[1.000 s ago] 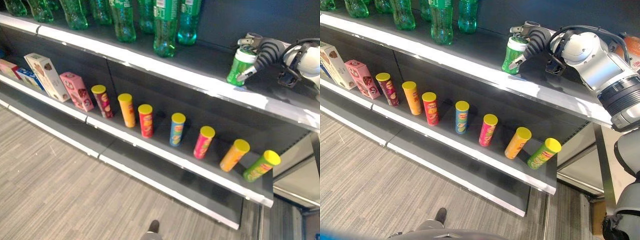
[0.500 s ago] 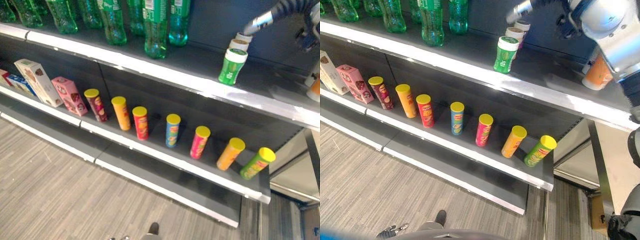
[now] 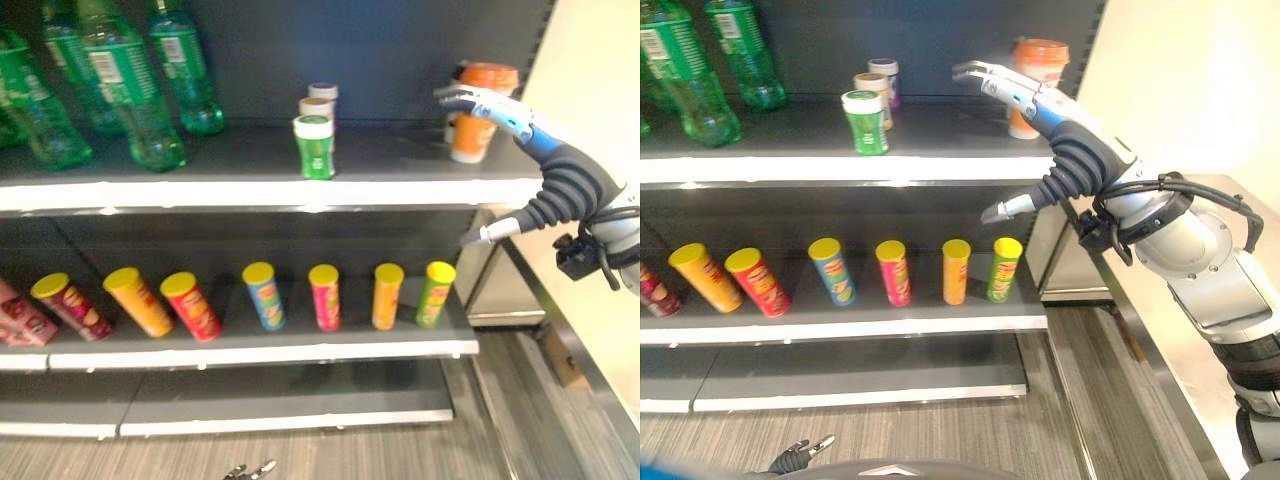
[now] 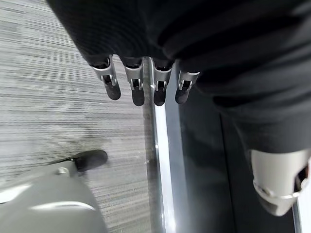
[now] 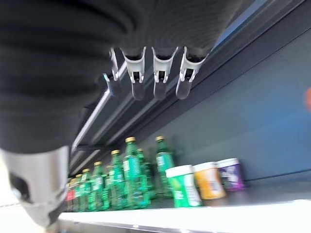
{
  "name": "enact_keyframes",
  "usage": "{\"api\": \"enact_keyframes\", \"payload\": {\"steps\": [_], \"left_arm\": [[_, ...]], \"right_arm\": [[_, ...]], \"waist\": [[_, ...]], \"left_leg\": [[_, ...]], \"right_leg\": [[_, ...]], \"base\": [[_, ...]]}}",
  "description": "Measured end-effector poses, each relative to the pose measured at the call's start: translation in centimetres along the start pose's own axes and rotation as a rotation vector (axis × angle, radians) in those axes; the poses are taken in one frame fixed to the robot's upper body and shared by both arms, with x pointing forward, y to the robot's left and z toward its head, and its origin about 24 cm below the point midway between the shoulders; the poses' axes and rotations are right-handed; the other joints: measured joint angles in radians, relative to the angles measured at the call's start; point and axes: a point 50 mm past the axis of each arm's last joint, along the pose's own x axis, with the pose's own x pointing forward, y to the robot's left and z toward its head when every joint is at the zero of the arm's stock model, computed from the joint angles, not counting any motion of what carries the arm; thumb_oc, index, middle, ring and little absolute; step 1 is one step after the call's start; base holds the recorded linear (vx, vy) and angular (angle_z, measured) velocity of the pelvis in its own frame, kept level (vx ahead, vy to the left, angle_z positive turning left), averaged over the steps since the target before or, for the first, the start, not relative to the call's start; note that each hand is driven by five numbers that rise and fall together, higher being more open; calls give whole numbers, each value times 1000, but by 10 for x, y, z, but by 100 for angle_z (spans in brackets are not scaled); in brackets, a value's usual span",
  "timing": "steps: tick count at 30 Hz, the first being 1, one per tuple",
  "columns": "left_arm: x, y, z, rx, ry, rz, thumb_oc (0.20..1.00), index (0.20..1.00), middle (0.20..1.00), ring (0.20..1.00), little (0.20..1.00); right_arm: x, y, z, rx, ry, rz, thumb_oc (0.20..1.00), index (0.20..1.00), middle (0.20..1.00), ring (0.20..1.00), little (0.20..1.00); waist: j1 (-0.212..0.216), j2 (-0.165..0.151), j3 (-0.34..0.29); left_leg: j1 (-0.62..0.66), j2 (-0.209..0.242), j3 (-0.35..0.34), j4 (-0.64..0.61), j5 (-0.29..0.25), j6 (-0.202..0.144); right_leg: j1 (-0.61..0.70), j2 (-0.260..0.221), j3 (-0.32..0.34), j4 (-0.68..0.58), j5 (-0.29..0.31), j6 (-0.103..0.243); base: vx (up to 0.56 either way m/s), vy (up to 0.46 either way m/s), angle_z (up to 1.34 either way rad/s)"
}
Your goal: Put the goods on the table back onto the shelves and tidy them up.
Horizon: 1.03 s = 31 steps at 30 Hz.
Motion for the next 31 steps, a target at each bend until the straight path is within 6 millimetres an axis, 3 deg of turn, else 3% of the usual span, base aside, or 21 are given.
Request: {"api": "enact_keyframes", "payload": {"steps": [4, 5, 6, 9, 10, 12, 13, 15, 19, 20, 23, 26, 27, 28, 31], "left_arm": [[0, -4, -1, -4, 4, -8, 1000, 1000, 1000, 1000, 1000], [0, -3, -2, -1, 4, -7, 1000, 1000, 1000, 1000, 1000], [0, -5, 1, 20, -2, -12, 1000, 1000, 1000, 1000, 1000], [1, -5, 4, 22, -11, -13, 1000, 1000, 1000, 1000, 1000], [1, -7, 3, 27, -11, -21, 1000, 1000, 1000, 1000, 1000], [0, -10, -1, 41, 2, -33, 1000, 1000, 1000, 1000, 1000], [-1, -12, -6, 68, 14, -49, 1000, 1000, 1000, 1000, 1000], [-1, -17, -6, 83, 16, -73, 1000, 1000, 1000, 1000, 1000], [-3, -22, -8, 173, 5, -121, 1000, 1000, 1000, 1000, 1000], [-3, -21, -10, 192, 12, -123, 1000, 1000, 1000, 1000, 1000], [-2, -21, -8, 198, 13, -122, 1000, 1000, 1000, 1000, 1000], [2, -25, 4, 213, -2, -127, 1000, 1000, 1000, 1000, 1000], [3, -25, 6, 214, -4, -125, 1000, 1000, 1000, 1000, 1000], [4, -25, 13, 212, -15, -121, 1000, 1000, 1000, 1000, 1000], [7, -24, 25, 203, -48, -107, 1000, 1000, 1000, 1000, 1000]], "right_arm": [[-14, 7, -10, 124, 57, -19, 1000, 1000, 1000, 1000, 1000], [-25, 18, -16, 253, 87, -49, 1000, 1000, 1000, 1000, 1000], [-50, 53, -36, 471, 225, -39, 1000, 1000, 1000, 1000, 1000], [-103, 105, -61, 723, 513, 13, 1000, 1000, 1000, 1000, 1000], [-145, 138, -67, 841, 746, 131, 1000, 1000, 1000, 1000, 1000], [-170, 154, -63, 941, 831, 154, 1000, 1000, 1000, 1000, 1000], [-199, 185, -61, 1084, 969, 142, 1000, 1000, 1000, 1000, 1000], [-215, 202, -54, 1157, 1047, 211, 1000, 1000, 1000, 1000, 1000], [-265, 254, -37, 1377, 1289, 208, 1000, 1000, 1000, 1000, 1000], [-288, 280, -31, 1435, 1430, 146, 1000, 1000, 1000, 1000, 1000], [-326, 329, -7, 1460, 1795, 82, 1000, 1000, 1000, 1000, 1000], [-335, 350, 9, 1353, 1977, 151, 1000, 1000, 1000, 1000, 1000], [-336, 352, 9, 1334, 2021, 130, 1000, 1000, 1000, 1000, 1000], [-335, 352, 5, 1285, 2035, 153, 1000, 1000, 1000, 1000, 1000], [-333, 342, -12, 1162, 2030, 147, 1000, 1000, 1000, 1000, 1000]], "waist": [[-29, 4, 2], [-31, 1, 1], [-30, 1, 3], [-21, -7, 6], [-14, -11, 15], [-18, -4, 23], [-20, -8, 31], [-20, -5, 37], [10, -15, 45], [14, -18, 47], [33, -18, 46], [44, 0, 47], [43, -7, 49], [43, 7, 43], [42, 1, 43]], "left_leg": [[14, -7, 43, 0, -8, 6], [24, -9, 61, -1, -13, 7], [28, -14, 69, -1, -22, 10], [26, -19, 66, -1, -22, 10], [19, -27, 57, -1, -28, 16], [13, -33, 54, 0, -20, 19], [11, -36, 40, 0, -19, 21], [10, -41, 35, -1, -20, 20], [8, -44, 26, 0, -27, 21], [6, -46, 11, 0, -26, 22], [11, -47, 6, 0, -26, 23], [12, -49, 0, 0, -24, 24], [13, -49, 0, 0, -22, 25], [17, -50, -3, 0, -21, 25], [26, -50, -13, 0, -26, 25]], "right_leg": [[-17, -9, 52, 0, 12, 7], [-15, -12, 63, 0, 12, 9], [-18, -18, 79, 1, 15, 14], [-15, -23, 73, 1, 13, 16], [-14, -32, 61, 0, 11, 19], [-14, -38, 56, 3, 14, 22], [-9, -40, 44, 4, 16, 19], [-5, -45, 37, 3, 15, 21], [3, -50, 22, 4, 3, 29], [9, -50, 13, 4, 5, 33], [18, -51, 2, 5, 0, 35], [23, -54, 0, 4, 0, 36], [25, -53, -1, 4, 0, 36], [32, -53, -4, 5, 0, 36], [42, -52, -13, 3, -4, 35]], "base": [[-29, 113, -41], [-58, 117, -32], [-56, 99, -23], [-35, 19, 4], [-33, 4, 14], [-29, 2, 17], [-17, 1, 19], [-11, -5, 15], [-9, -18, 13], [-13, -37, 17], [-1, -30, 14], [11, -22, 1], [26, -19, 3], [37, -27, 8], [16, -37, 9]]}}
